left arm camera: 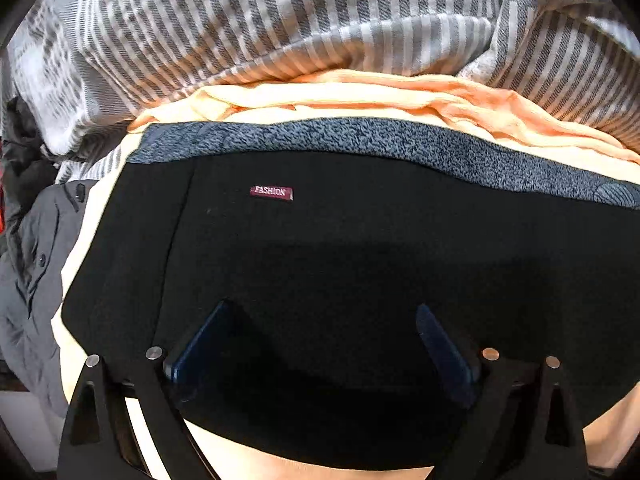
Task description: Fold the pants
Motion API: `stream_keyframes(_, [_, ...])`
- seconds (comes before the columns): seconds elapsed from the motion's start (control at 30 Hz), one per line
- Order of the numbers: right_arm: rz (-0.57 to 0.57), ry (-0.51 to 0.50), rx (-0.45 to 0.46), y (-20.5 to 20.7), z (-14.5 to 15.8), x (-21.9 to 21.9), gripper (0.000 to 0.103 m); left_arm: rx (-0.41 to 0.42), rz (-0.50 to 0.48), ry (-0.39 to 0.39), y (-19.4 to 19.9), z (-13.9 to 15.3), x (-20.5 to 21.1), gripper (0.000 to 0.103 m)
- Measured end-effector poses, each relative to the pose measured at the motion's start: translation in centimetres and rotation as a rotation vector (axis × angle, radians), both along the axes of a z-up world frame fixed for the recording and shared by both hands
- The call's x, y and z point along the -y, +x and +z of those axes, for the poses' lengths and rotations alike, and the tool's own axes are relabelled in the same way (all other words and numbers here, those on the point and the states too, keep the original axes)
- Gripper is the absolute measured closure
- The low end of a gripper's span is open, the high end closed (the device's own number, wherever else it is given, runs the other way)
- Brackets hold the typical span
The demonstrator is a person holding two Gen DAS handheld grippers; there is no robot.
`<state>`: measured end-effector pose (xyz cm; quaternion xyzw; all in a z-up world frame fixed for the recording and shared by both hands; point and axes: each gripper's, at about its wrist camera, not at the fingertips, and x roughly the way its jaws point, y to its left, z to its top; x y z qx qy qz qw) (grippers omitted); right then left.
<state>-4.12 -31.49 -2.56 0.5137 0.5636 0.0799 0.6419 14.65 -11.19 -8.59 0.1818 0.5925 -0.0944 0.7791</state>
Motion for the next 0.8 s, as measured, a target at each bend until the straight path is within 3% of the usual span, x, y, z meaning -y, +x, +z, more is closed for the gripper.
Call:
stream_keyframes(0.17, [-0.074,0.026,0.002,0.8,-0.9,0.2,0.054,0.001,-0.017,-0.016,-0.5,0.0,0.0,0.007])
stream_keyframes(0.2, [-0.079,0.033,-0.003,1.2,-1.1,0.3,0.068,-0.001,-0.018,-0.019,-0.5,0.0,0.0,0.007])
stream_keyframes(0.23, [-0.081,0.038,-0.018,1.3,-1.0,0.3,0.096,-0.005,-0.02,-0.02,-0.4,0.0,0.0,0.007])
stream_keyframes(0.3, [-0.087,0.052,0.001,1.6,-0.3,0.4,0.096,-0.011,-0.024,-0.023,-0.3,-0.1,-0.2,0.007])
stream_keyframes(0.4, [-0.028,-0.016,0.059,1.6,1.8,-0.1,0.097,-0.007,-0.031,-0.031,-0.2,-0.2,-0.6,0.007])
stream_keyframes(0.6, [0.013,-0.037,-0.057,-0.5,-0.2,-0.8,0.098,-0.009,-0.04,-0.008,-0.7,-0.1,-0.3,0.006])
stream_keyframes(0.7, [0.076,-0.135,-0.06,-1.4,2.1,-0.2,0.097,-0.052,-0.036,-0.036,-1.4,0.8,0.0,0.006])
stream_keyframes(0.8, [0.044,-0.277,-0.016,-1.8,5.1,3.1,0.096,-0.045,-0.075,-0.071,-3.1,2.3,1.1,0.006])
